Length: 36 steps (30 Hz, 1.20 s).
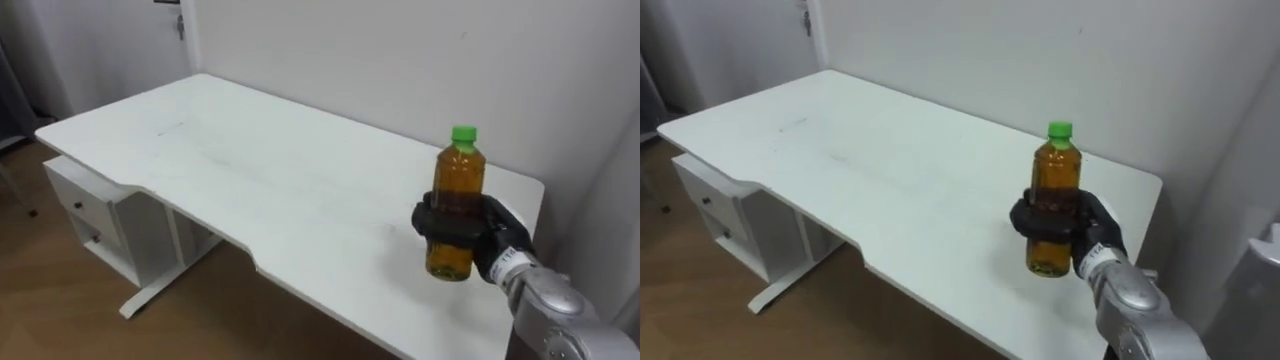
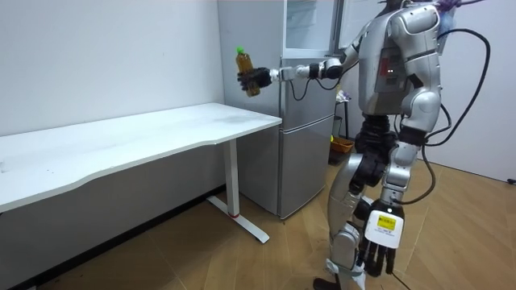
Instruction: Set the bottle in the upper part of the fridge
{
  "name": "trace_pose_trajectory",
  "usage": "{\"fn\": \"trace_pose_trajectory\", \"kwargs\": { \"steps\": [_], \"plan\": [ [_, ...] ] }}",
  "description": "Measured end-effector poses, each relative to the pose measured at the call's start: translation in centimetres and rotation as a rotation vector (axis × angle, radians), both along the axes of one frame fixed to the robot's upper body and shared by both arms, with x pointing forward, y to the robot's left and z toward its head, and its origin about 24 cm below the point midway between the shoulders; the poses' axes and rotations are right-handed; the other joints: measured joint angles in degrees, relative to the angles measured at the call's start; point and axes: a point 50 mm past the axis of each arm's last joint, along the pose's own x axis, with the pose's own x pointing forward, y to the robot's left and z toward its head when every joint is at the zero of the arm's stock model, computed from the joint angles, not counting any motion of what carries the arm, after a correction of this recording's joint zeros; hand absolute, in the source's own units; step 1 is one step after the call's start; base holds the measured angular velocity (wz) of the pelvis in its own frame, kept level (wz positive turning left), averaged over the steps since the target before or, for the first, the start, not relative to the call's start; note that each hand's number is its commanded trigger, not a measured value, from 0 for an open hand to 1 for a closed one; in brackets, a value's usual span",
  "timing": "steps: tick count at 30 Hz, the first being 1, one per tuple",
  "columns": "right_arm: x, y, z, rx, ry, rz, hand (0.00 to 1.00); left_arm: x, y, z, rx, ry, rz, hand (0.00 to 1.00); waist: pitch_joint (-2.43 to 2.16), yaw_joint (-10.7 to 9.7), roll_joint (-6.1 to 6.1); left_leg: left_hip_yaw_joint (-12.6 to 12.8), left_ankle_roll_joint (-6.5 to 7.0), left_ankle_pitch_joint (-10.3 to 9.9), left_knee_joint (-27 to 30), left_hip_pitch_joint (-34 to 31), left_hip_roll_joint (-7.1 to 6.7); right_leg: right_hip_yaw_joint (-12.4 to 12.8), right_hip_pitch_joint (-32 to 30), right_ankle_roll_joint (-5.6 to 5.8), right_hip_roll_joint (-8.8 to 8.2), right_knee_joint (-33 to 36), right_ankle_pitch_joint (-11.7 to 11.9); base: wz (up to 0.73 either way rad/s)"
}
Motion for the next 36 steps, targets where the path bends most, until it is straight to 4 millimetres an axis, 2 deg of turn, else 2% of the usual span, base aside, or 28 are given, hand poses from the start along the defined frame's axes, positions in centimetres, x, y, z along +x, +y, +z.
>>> {"fn": "trace_pose_trajectory", "kwargs": {
  "steps": [3, 8, 12, 14, 16, 18, 21, 23, 27, 29, 33, 36],
  "plan": [
    [-0.6, 0.9, 1.5, -0.062, -0.085, 0.033, 1.00, -0.4, 0.0, 0.0, 0.000, 0.005, 0.013, 0.00, -0.23, -1.3, -0.14, 0.7, -0.04, 0.0, -0.4, 1.0, 0.23, 1.2, 0.5, 0.00, 0.12, 0.1, 0.0, -0.12],
    [-2.5, 2.4, 3.2, -0.073, -0.200, 0.125, 1.00, -1.6, 0.0, 0.0, 0.000, 0.034, 0.031, 0.00, -0.61, -5.0, -0.23, 1.6, -0.01, 0.0, -0.6, 2.1, 0.24, 2.3, 1.1, -0.10, 0.08, 0.1, 0.1, -0.12],
    [-2.8, 2.9, 4.1, -0.089, -0.240, 0.153, 1.00, -1.8, 0.0, -0.1, -0.001, 0.042, 0.032, 0.00, -1.40, -7.0, -0.16, 2.6, 0.03, 0.0, -1.1, 3.2, 0.37, 3.4, 1.4, -0.30, 0.10, 0.1, 0.2, -0.14],
    [-2.9, 3.0, 4.4, -0.090, -0.252, 0.162, 1.00, -1.9, 0.0, -0.1, -0.001, 0.045, 0.034, 0.00, -1.64, -7.4, -0.16, 3.3, 0.04, 0.0, -1.1, 3.7, 0.61, 4.2, 1.4, -0.44, 0.18, 0.2, 0.3, -0.20],
    [-3.2, 3.2, 5.0, -0.106, -0.266, 0.181, 1.00, -1.9, 0.0, -0.1, -0.003, 0.044, 0.042, 0.00, -1.65, -8.3, -0.14, 3.7, 0.04, 0.0, -1.2, 3.8, 0.78, 4.5, 1.3, -0.49, 0.27, 0.2, 0.5, -0.15],
    [-3.7, 2.9, 6.3, -0.133, -0.298, 0.198, 1.00, -1.9, 0.0, 0.0, 0.000, 0.042, 0.060, 0.00, -1.74, -9.5, -0.29, 4.0, 0.04, 0.0, -1.2, 3.8, 0.92, 4.7, 1.1, -0.55, 0.30, 0.3, 0.5, -0.05],
    [-4.4, 1.8, 8.4, -0.152, -0.369, 0.172, 1.00, -2.0, 0.4, 0.1, 0.012, 0.040, 0.090, 0.00, -1.92, -9.9, -0.69, 4.8, 0.01, 0.0, -2.0, 4.6, 1.09, 5.3, 1.2, -0.55, 0.38, 0.4, 0.5, -0.11],
    [-4.8, 1.3, 9.5, -0.155, -0.413, 0.153, 1.00, -2.1, 0.6, 0.1, 0.017, 0.041, 0.102, 0.00, -1.88, -10.0, -0.98, 5.3, -0.03, 0.0, -2.5, 5.5, 1.17, 5.8, 1.7, -0.55, 0.43, 0.3, 0.5, -0.17],
    [-5.5, 1.0, 11.0, -0.134, -0.480, 0.133, 1.00, -1.5, 0.9, 0.2, 0.022, 0.024, 0.113, 0.00, -1.44, -11.3, -2.06, 6.2, -0.09, -0.1, -3.1, 6.3, 1.36, 7.0, 1.8, -0.55, 0.60, 0.1, 0.5, -0.13],
    [-6.0, 1.0, 11.0, -0.133, -0.496, 0.140, 1.00, -1.2, 0.9, 0.2, 0.024, 0.017, 0.114, 0.00, -1.58, -11.4, -2.32, 6.7, -0.12, -0.2, -3.2, 6.3, 1.46, 7.6, 1.6, -0.57, 0.71, 0.1, 0.6, -0.12],
    [-7.5, 0.9, 10.3, -0.130, -0.503, 0.153, 1.00, -1.3, 1.0, 0.1, 0.049, 0.019, 0.119, 0.00, -1.52, -12.4, -2.20, 6.9, -0.12, -0.7, -2.9, 7.1, 1.58, 8.0, 2.4, -0.56, 0.84, 0.0, 0.6, -0.03],
    [-8.0, 0.9, 10.7, -0.142, -0.522, 0.164, 1.00, -1.4, 0.9, 0.1, 0.052, 0.024, 0.121, 0.00, -1.34, -13.2, -1.79, 7.9, -0.20, -0.8, -2.9, 7.2, 1.87, 9.2, 2.0, -0.57, 1.03, 0.1, 0.6, -0.15]
  ]
}}
